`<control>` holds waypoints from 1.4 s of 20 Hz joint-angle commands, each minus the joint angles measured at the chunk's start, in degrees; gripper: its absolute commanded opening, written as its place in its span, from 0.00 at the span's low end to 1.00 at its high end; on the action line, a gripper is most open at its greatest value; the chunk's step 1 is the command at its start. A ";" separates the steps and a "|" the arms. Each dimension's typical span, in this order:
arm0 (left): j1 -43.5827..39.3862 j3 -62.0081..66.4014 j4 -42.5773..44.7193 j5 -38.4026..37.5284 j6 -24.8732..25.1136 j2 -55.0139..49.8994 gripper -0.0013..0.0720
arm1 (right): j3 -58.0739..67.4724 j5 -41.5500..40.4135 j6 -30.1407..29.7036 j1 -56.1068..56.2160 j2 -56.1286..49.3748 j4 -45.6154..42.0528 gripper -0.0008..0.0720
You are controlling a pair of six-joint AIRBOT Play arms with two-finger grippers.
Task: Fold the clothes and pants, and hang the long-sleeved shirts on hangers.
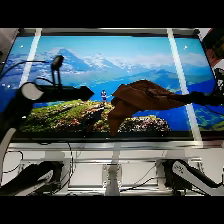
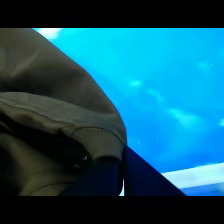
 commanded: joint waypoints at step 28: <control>-9.51 19.61 -34.69 22.77 3.48 -45.00 0.16 | -0.44 1.20 0.37 -0.94 0.13 -0.13 0.03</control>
